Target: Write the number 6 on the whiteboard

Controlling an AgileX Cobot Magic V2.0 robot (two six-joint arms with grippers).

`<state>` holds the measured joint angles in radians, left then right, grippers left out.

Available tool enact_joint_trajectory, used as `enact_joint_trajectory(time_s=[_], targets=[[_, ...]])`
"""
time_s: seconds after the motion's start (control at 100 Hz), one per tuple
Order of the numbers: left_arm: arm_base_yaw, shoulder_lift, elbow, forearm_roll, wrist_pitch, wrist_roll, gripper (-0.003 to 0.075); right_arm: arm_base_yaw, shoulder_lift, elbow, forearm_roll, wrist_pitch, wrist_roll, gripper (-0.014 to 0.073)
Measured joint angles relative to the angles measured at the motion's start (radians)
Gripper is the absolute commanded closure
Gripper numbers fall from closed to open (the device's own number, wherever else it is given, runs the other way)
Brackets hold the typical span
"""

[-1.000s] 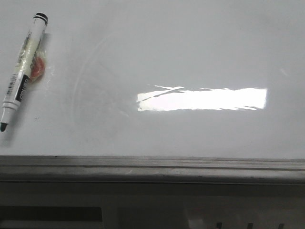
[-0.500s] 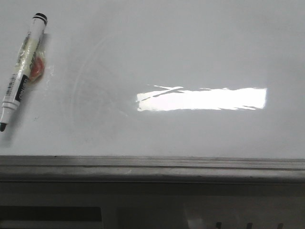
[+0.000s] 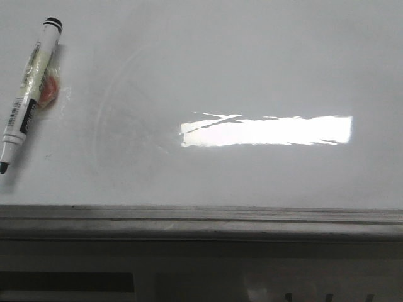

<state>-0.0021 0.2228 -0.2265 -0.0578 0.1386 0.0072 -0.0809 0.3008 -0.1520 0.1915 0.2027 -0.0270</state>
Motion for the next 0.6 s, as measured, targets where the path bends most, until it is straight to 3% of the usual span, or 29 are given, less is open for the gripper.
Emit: enact_joint_trajectory(time_s=[0.36,0.6], targets=[[-0.026,0.001,0.017,-0.006,-0.109,0.002,0.0383,0.0,0.0,0.0,0.0,-0.022,0.0,0.0657],[-0.232,0.006,0.017,-0.006,-0.139,0.004,0.0353,0.0,0.0,0.0,0.0,-0.028,0.0,0.0657]])
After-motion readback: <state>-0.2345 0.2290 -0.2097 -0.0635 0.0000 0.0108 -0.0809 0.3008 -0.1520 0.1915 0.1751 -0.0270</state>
